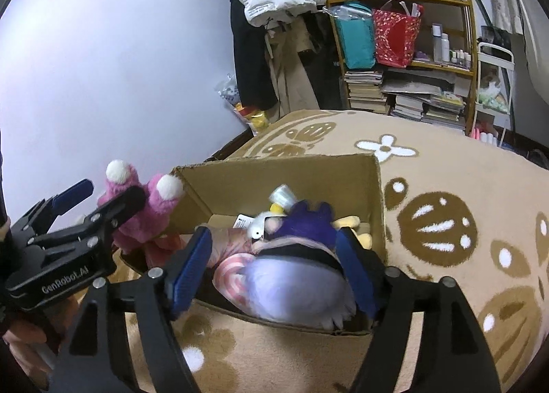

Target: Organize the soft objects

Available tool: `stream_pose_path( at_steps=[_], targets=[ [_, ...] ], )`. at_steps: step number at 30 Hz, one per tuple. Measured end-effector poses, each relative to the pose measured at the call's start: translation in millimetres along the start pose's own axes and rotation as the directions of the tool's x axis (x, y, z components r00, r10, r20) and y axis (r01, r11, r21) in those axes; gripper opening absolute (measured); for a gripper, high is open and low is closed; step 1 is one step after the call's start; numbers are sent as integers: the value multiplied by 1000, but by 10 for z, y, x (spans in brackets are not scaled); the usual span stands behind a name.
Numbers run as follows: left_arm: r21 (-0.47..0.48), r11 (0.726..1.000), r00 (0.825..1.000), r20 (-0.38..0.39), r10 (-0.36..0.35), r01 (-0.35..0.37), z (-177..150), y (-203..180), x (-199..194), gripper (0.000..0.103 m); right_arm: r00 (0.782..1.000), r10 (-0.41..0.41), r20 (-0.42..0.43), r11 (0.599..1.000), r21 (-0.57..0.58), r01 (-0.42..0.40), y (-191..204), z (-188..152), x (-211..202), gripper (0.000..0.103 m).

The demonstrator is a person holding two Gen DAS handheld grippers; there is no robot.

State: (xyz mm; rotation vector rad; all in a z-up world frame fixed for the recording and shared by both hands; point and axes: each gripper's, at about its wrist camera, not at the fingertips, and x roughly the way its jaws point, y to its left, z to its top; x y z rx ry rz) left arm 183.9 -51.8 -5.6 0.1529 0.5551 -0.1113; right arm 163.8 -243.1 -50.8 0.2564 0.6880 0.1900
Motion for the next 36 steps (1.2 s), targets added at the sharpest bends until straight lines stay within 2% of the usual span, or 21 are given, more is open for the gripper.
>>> stream_pose_path(
  at_steps=[2, 5, 9, 11, 17, 26, 31, 36],
  targets=[
    [-20, 999, 1000, 5, -29, 29, 12, 28, -23, 102, 1000, -5, 0, 1000, 10, 5, -16, 17, -20, 92],
    [-31, 997, 998, 22, -66, 67, 13, 41, -70, 102, 1000, -4, 3, 1000, 24, 4, -46, 38, -60, 93],
    [-21, 999, 998, 42, -48, 49, 35, 17, -139, 103, 1000, -9, -8, 999, 40, 10, -92, 62, -84, 95],
    [-19, 999, 999, 38, -38, 38, 29, 15, -160, 103, 1000, -8, -15, 999, 50, 9, -122, 60, -92, 102],
    [-29, 1000, 1000, 8, 7, -6, 12, 92, -184, 103, 1000, -15, -22, 999, 47, 16, -129, 53, -116, 103],
    [-73, 996, 999, -13, 40, -41, -74, 276, -436, 103, 998, -41, -50, 999, 30, 43, -63, -26, -228, 103],
    [-52, 997, 997, -44, 56, -58, -102, 319, -603, 103, 997, -49, -61, 999, 8, 50, 2, -49, -377, 103],
    [-28, 998, 998, -30, 55, -56, -99, 307, -859, 103, 997, -60, -40, 998, -21, 59, 87, -28, -616, 103]
  ],
)
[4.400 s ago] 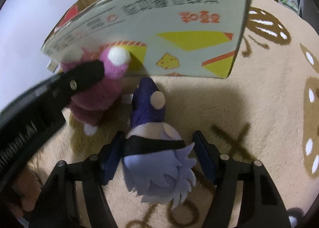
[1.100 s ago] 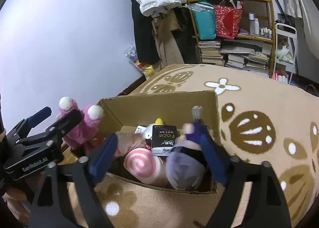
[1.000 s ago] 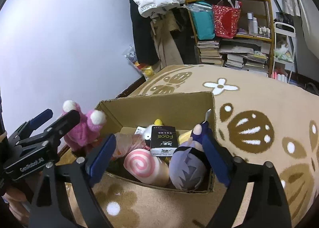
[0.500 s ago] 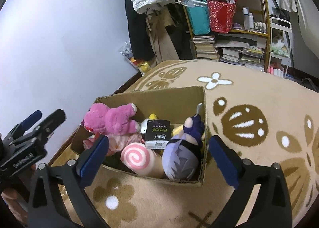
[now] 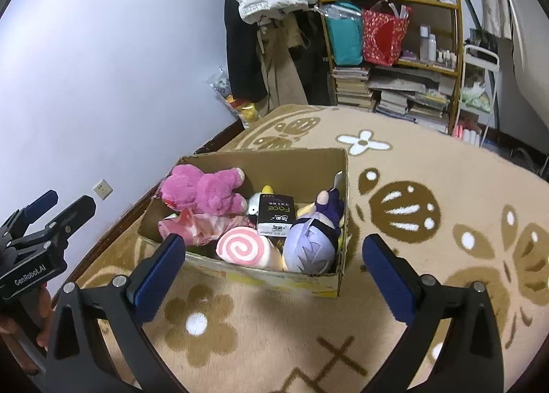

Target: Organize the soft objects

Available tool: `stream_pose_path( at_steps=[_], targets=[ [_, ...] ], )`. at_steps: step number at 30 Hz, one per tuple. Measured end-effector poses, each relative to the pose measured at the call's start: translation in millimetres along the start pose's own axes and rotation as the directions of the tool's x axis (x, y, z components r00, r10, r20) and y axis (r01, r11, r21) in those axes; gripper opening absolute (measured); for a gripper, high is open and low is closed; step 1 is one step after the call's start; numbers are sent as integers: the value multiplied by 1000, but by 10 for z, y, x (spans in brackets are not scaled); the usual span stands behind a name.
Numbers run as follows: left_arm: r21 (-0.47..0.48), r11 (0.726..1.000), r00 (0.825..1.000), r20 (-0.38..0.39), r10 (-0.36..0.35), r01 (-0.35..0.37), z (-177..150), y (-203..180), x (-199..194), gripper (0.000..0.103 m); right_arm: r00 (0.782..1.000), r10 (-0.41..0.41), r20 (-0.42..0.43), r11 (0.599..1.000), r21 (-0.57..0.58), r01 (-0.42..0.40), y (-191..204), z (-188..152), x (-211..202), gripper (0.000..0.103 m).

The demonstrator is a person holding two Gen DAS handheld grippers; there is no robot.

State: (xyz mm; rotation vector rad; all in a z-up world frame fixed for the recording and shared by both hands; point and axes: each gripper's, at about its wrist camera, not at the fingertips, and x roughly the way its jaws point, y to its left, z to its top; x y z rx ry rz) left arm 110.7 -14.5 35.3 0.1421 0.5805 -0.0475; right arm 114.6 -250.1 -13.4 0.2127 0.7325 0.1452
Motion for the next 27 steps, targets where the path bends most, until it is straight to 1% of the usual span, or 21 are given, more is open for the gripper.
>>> stream_pose_path(
  at_steps=[6, 9, 10, 12, 16, 19, 23, 27],
  targets=[
    [-4, 1000, 1000, 11, -1, 1, -73, 27, -337, 103, 999, 1, 33, 999, -36, 0, 113, 35, -320, 103],
    [-23, 999, 1000, 7, -24, 24, -75, 66, -462, 103, 999, 4, 41, 999, -54, -2, 171, 26, -469, 103],
    [-24, 999, 1000, 11, -22, 22, -82, 72, -504, 103, 999, 2, 48, 998, -62, 1, 191, 13, -525, 103],
    [-14, 1000, 1000, 21, -2, 3, -108, 84, -613, 103, 997, -9, 72, 997, -78, 14, 228, -25, -636, 103],
    [-11, 1000, 999, 36, -11, 11, -153, 96, -773, 103, 996, -10, 90, 995, -93, 18, 286, -107, -812, 103],
    [-3, 1000, 998, 68, -1, 1, -217, 82, -919, 103, 994, -13, 106, 995, -99, 23, 311, -174, -928, 103],
    [1, 1000, 996, 90, -3, 3, -288, 57, -1037, 103, 992, -21, 127, 994, -103, 35, 305, -255, -1037, 103],
    [7, 1000, 995, 98, -4, 3, -359, 28, -1077, 103, 989, -31, 145, 994, -96, 45, 274, -354, -1110, 103]
  ],
)
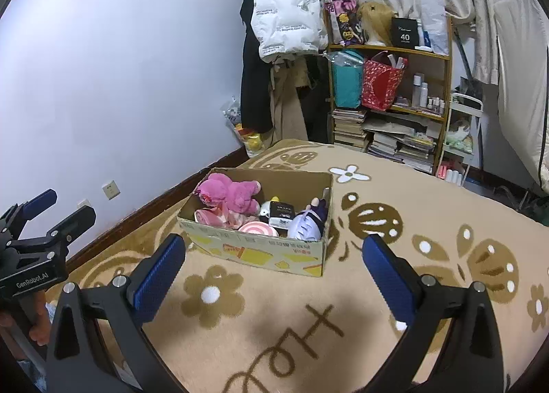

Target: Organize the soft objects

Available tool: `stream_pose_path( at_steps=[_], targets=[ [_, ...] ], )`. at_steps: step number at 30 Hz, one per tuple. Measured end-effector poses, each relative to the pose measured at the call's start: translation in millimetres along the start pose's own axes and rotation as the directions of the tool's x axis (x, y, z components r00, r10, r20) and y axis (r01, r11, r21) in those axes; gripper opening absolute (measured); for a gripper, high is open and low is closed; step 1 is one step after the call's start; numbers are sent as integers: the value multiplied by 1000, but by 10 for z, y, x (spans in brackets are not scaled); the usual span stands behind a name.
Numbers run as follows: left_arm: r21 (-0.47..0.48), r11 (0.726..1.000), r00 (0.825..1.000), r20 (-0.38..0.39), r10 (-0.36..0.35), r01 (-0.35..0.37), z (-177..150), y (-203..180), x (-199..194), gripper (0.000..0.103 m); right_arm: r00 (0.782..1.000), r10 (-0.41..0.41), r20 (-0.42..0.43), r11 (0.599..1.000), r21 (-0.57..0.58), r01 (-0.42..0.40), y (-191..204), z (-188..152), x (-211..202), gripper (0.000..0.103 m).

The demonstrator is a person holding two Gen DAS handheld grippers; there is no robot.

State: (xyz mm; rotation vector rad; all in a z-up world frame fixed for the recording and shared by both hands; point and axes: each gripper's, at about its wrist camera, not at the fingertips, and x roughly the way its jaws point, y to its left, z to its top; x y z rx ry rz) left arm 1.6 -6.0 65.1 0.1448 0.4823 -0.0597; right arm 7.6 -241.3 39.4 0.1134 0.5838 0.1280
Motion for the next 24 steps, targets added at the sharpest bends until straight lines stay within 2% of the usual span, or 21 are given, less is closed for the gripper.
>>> stream_pose_path(
  at_steps=[3, 11, 24],
  targets=[
    [4, 1000, 1000, -13, -9, 9, -72, -26, 25, 103, 1000, -13, 11, 1000, 1, 13, -18, -79, -29, 103],
    [38, 999, 998, -59, 27, -25, -267, -94, 169, 103, 1000, -18, 8, 1000, 15, 18, -2, -213, 32, 103],
    [43, 999, 996, -84, 29, -25, -319, -107, 273, 103, 999, -36, -21, 999, 28, 37, -29, -391, 182, 103]
  ],
)
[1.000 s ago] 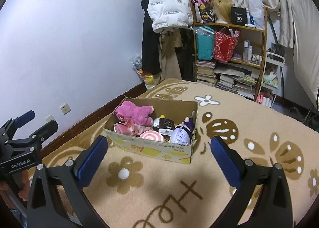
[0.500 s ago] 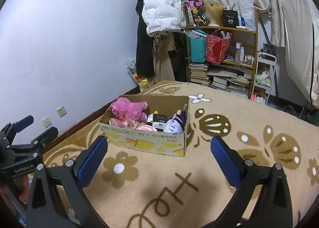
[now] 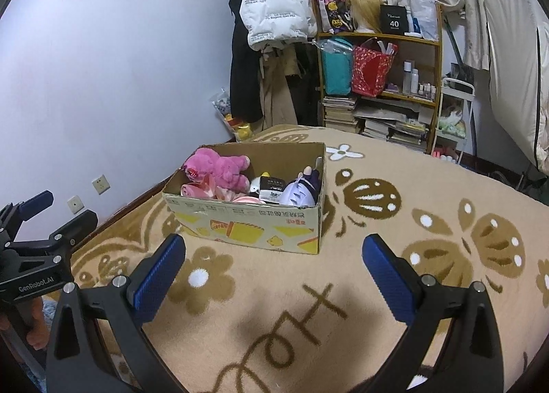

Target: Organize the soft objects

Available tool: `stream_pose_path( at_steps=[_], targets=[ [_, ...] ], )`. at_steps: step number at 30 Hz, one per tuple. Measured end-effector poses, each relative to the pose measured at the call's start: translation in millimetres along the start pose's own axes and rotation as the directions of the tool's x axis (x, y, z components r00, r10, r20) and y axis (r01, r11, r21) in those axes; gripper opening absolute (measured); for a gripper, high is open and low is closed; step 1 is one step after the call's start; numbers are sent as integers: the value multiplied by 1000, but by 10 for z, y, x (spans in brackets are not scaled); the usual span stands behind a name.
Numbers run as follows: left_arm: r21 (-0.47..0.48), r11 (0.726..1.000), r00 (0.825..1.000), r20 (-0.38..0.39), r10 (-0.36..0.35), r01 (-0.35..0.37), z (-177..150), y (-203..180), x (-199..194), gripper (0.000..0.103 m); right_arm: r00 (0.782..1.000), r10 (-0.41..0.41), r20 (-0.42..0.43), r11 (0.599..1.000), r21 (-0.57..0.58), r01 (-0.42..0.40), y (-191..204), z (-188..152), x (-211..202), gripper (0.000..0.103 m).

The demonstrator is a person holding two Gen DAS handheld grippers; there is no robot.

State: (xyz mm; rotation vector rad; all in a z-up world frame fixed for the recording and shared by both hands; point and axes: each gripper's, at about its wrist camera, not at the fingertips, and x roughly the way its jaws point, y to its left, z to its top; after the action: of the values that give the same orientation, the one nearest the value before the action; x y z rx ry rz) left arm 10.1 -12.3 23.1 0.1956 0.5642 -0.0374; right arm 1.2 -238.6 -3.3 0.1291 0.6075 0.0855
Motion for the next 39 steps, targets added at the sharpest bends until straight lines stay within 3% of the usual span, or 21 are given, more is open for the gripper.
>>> stream_pose_path(
  at_steps=[39],
  targets=[
    [17, 1000, 1000, -5, -17, 17, -35, -44, 11, 103, 1000, -8, -8, 1000, 8, 8, -59, -33, 12, 103]
  ],
)
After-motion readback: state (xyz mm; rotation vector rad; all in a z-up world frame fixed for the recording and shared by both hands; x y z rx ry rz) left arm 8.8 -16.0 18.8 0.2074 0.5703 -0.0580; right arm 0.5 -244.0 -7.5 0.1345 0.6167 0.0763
